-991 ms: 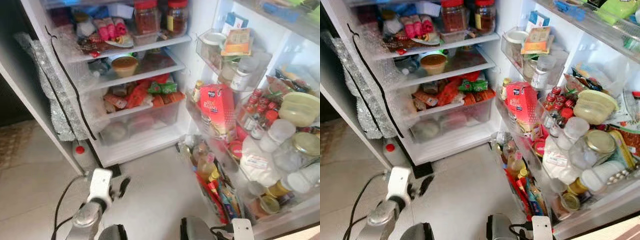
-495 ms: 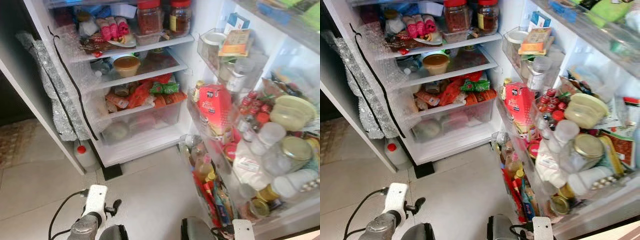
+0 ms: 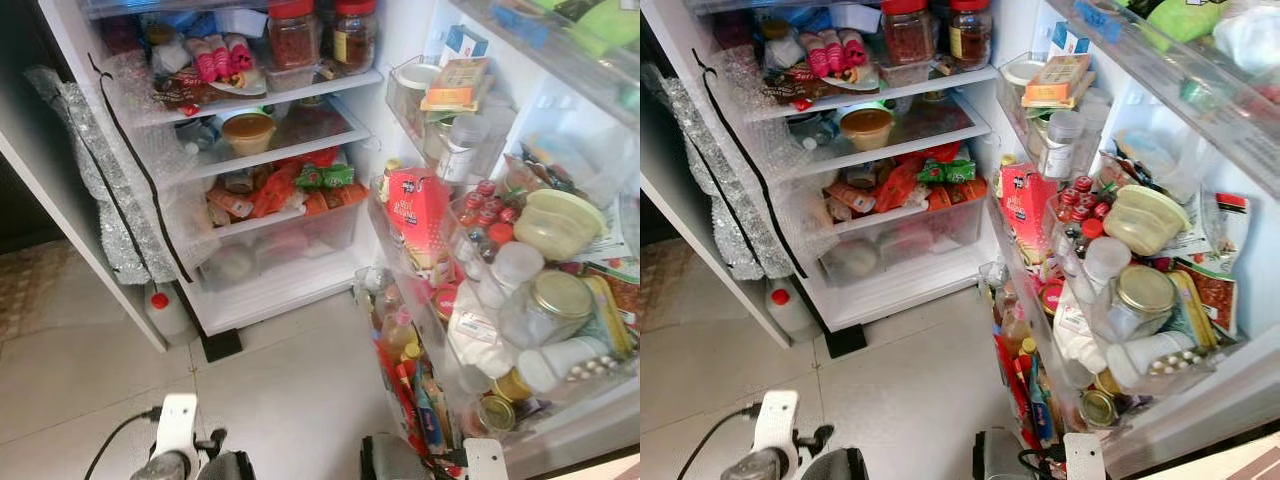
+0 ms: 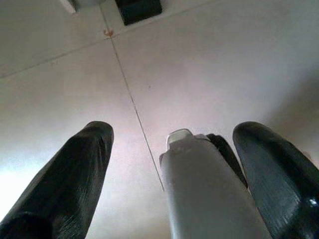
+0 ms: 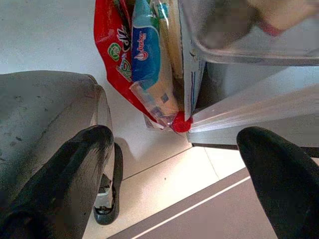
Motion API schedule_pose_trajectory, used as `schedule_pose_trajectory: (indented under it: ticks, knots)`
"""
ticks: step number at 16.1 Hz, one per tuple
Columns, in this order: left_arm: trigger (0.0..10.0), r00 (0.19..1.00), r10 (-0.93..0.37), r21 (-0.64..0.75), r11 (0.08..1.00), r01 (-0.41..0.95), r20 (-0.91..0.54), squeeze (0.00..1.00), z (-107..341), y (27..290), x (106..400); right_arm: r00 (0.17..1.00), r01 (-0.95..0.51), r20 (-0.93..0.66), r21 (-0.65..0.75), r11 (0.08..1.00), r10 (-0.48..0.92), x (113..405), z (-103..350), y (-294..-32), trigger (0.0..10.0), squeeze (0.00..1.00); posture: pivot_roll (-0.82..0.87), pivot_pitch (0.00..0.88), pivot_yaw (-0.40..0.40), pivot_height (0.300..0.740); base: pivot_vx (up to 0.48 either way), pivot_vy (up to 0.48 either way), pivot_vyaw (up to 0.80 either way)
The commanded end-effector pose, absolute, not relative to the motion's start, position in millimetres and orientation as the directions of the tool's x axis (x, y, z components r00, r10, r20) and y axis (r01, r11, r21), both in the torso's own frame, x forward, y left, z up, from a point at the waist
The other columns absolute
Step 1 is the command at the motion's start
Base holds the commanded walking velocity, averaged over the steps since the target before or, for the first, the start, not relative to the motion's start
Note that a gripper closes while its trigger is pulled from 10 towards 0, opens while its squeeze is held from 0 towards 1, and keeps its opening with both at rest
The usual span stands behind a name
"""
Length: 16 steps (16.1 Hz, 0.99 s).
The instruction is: Restocking fridge
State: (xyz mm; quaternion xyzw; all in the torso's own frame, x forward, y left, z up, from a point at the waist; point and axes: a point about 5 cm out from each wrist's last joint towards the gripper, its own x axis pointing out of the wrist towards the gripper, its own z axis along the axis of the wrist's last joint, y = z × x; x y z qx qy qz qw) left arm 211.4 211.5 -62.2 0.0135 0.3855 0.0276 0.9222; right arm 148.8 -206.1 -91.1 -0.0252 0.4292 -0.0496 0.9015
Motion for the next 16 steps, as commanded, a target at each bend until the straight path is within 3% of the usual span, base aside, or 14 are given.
schedule_pose_trajectory:
  ticks: [1, 6, 16]
  knots:
    - [10.0, 0.676, 0.065, 0.061, 0.998, -0.029, -0.734, 0.00, -66.2, 211.7, 205.6, 0.592, 0.033, -0.804, -0.043, 0.999, -0.054, 138.9, -97.7, -191.6, 10.0, 0.00, -0.18, 0.058, 0.006, 0.640, 0.000, 0.000, 0.00]
    - [10.0, 0.670, 0.046, 0.057, 0.998, -0.006, -0.741, 0.00, -68.2, 205.9, 204.2, 0.607, 0.022, -0.794, -0.032, 0.999, -0.039, 142.9, -96.1, -189.4, 10.0, 0.00, -0.19, 0.037, 0.012, 0.640, 0.000, 0.000, 0.00]
    - [10.0, 0.672, 0.055, 0.048, 0.998, -0.029, -0.738, 0.00, -69.5, 205.4, 201.7, 0.625, 0.002, -0.780, -0.033, 0.999, -0.027, 147.8, -94.2, -186.6, 10.0, 0.00, -0.19, 0.050, 0.007, 0.704, 0.000, 0.000, 0.00]
